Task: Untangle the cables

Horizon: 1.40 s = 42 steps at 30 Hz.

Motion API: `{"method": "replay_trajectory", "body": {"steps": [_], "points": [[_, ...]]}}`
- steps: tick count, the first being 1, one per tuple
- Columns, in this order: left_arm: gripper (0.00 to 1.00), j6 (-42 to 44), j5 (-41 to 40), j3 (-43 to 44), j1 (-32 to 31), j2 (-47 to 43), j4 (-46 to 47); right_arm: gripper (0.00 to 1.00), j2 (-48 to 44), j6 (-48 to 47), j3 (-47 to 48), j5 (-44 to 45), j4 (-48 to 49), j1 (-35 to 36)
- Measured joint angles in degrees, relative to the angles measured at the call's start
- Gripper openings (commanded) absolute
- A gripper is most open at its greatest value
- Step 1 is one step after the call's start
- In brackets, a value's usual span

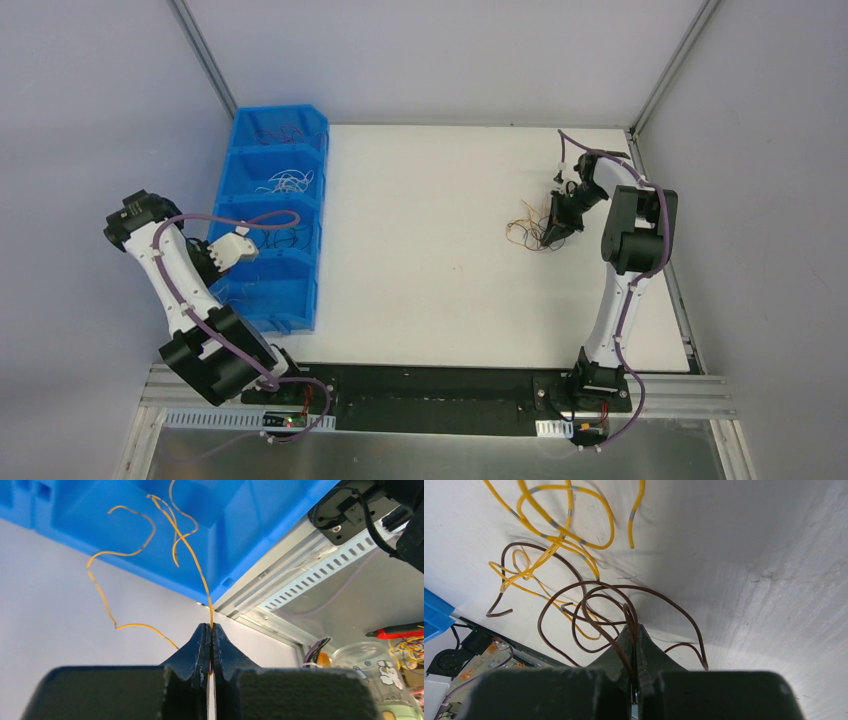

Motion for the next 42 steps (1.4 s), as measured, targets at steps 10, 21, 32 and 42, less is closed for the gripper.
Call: {"method": "replay_trajectory", "body": {"steps": [10, 21, 32, 42], "points": [[0.0, -7.8, 4.8, 4.7, -17.5, -1.5, -5.2, 0.0, 0.1, 0.2, 0.1, -0.6, 0.2, 0.0], [0.0, -26.2, 6.3, 2.1, -23.3, 4.9, -5.9, 0.0, 1.4, 0.2, 2.4, -0.6, -0.4, -0.4], [0.0, -46.1, 12.2, 1.5, -31.0, 11.0, -1.3, 0.0, 1.9, 0.2, 2.4, -1.5, -0.3, -0.5], [0.6, -54.0, 9.0, 1.0, -32.2, 13.2, 3.6, 0.0, 1.9, -0.9, 2.4, -4.1, -0.7, -1.1]]}}
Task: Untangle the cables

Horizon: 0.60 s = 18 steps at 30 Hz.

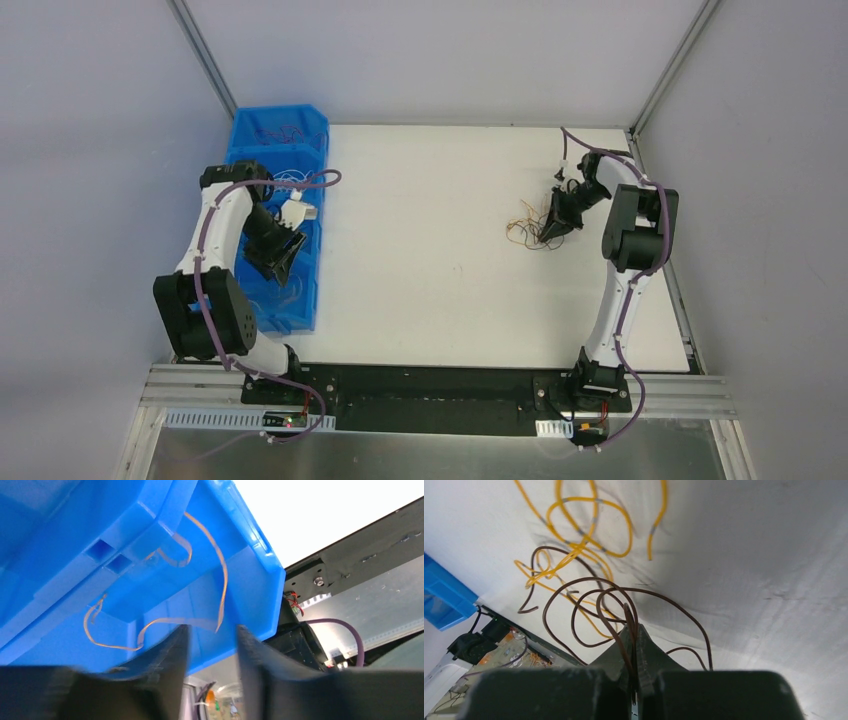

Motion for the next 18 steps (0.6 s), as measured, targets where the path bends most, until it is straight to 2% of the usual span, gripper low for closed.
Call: {"method": "replay_trajectory", "body": {"steps": [2, 6, 9, 12, 18], "points": [[0.7, 0.2, 0.7, 0.2, 0.0, -1.9, 0.1, 0.0, 0.0, -0.6, 0.0, -1.9, -0.5, 0.2], [0.78, -0.4, 5.9, 6.2, -0.2, -6.2, -0.8, 0.0, 0.0, -2.0, 0.0, -7.6, -2.4, 1.2], [0.79, -3.9, 11.1, 14.3, -3.0, -6.1, 0.6, 0.0, 0.0, -2.8, 0.0, -12.9, -3.5, 3.4], [0.79, -7.6, 15.9, 18.4, -9.1, -4.5, 3.8, 0.0, -0.3, -3.3, 0.0, -18.4, -4.5, 6.9], [0.79, -11.9, 27.3, 16.0, -20.4, 2.6, 15.3, 0.0, -2.8, -3.4, -0.1, -27.4, -5.0, 13.1]]}}
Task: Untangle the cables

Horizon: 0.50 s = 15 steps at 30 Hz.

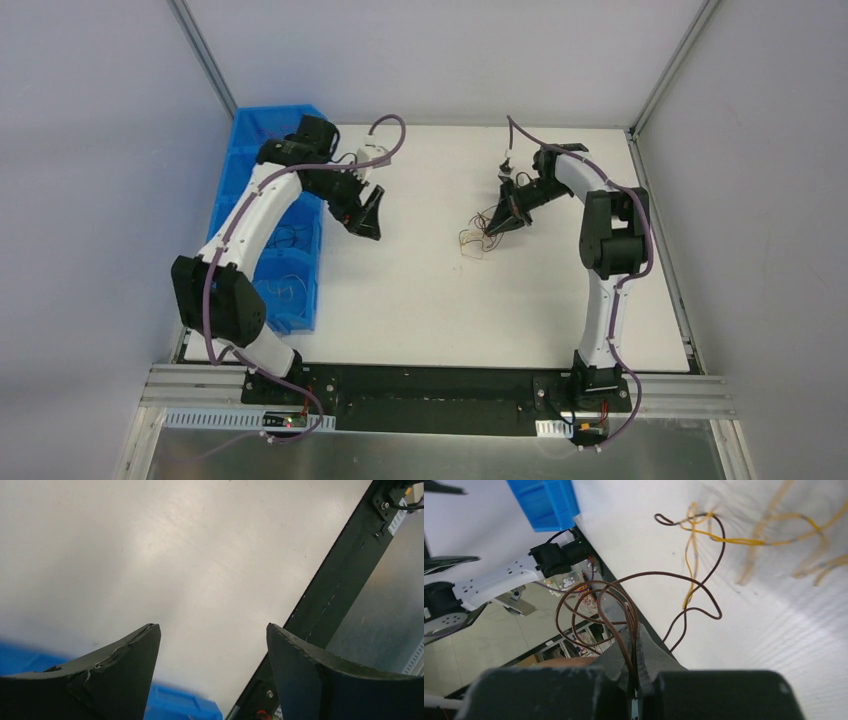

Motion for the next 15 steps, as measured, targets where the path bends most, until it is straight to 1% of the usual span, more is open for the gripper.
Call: {"method": "replay_trajectory", "body": {"steps": [2, 5, 10, 13, 15], "points": [[0.76, -0.8, 2.5, -2.7, -3.0, 2.3, 5.7, 0.0, -1.3, -0.5, -0.5, -2.2, 0.0, 0.8], [0.67, -2.6, 5.6, -4.8, -7.2, 6.2, 14.4, 0.0, -3.1, -2.0, -1.7, -3.7, -0.2, 1.2], [0.6, -8.3, 8.3, -7.5, -11.2, 11.3, 28.9, 0.0, -4.6, -4.4, -3.8, -3.5, -0.5, 1.5], [0.62, -13.8, 9.2, -12.2, -11.2, 11.5, 37.8, 0.0, -7.8, -7.1, -8.1, -0.7, 0.4, 1.5], [0.64, -16.7, 9.4, -13.3, -11.5, 12.2, 41.1, 0.0, -11.6, -8.1, -11.0, 1.3, 0.7, 1.6]]}}
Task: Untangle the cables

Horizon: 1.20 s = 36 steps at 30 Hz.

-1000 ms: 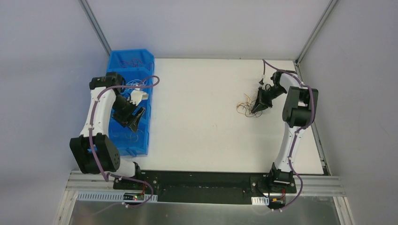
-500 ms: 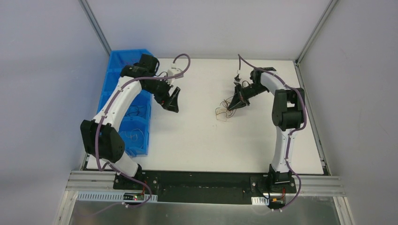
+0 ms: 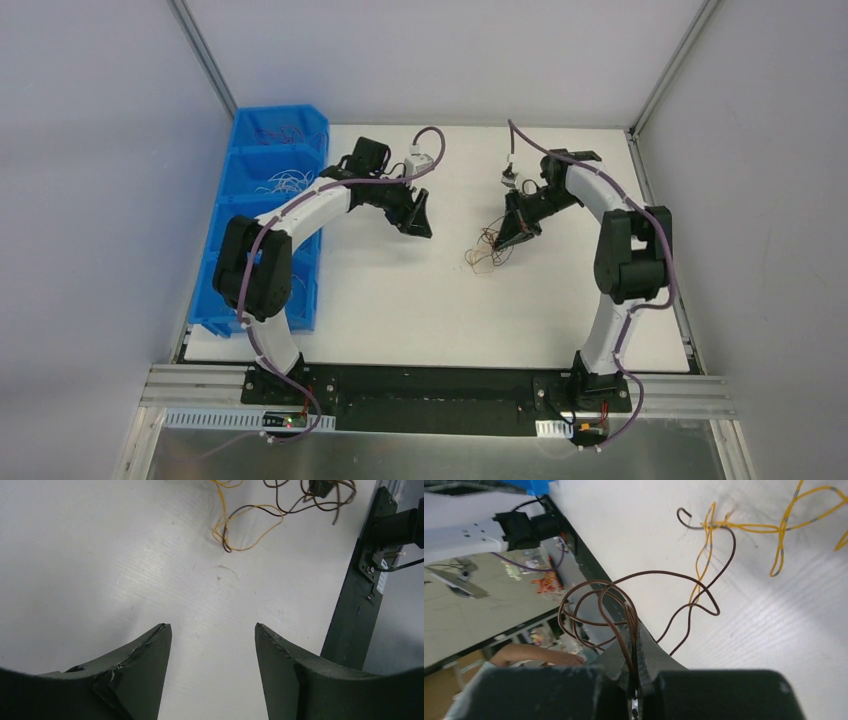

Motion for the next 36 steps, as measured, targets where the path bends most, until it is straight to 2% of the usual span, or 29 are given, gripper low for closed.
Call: {"method": "replay_trajectory", "body": {"steps": [4, 7, 14, 17, 25, 27, 29, 32, 36], "points": [[0.63, -3.9, 1.5, 1.9, -2.6, 5.4, 5.6, 0.0, -6.3, -0.1, -1.0, 5.3, 1.0, 0.1], [0.62, -8.8, 2.9, 6.3, -5.1, 12.9, 8.9, 0.0, -5.8, 0.0, -0.6, 8.6, 1.6, -0.5], [0.63, -29.2, 5.6, 9.1, -8.4, 26.1, 23.5, 0.0, -1.2, 0.6, -4.7, 14.0, 4.1, -5.0], [0.62, -35.2, 7.0, 9.6, -9.8, 27.8, 28.6, 0.0, -1.2, 0.6, -5.3, 15.0, 4.7, -6.6], [0.65, -43.4, 7.0, 13.5, -15.6, 32.2, 34.0, 0.0, -1.2, 0.9, -7.5, 14.7, 6.8, -6.4], [0.6, -45.0, 6.6, 15.1, -15.9, 33.4, 34.4, 0.0, -1.2, 1.1, -8.5, 14.7, 7.1, -6.4], [0.5, -45.8, 6.0, 15.9, -15.8, 34.1, 34.5, 0.0, -1.2, 1.4, -9.1, 14.5, 7.4, -6.4], [0.3, -46.8, 5.1, 16.0, -15.8, 34.6, 34.5, 0.0, -1.3, 1.8, -9.6, 14.3, 7.8, -6.4], [0.09, -46.8, 3.6, 15.9, -15.7, 35.1, 33.6, 0.0, -1.3, 1.9, -9.7, 14.3, 8.0, -7.0]]}}
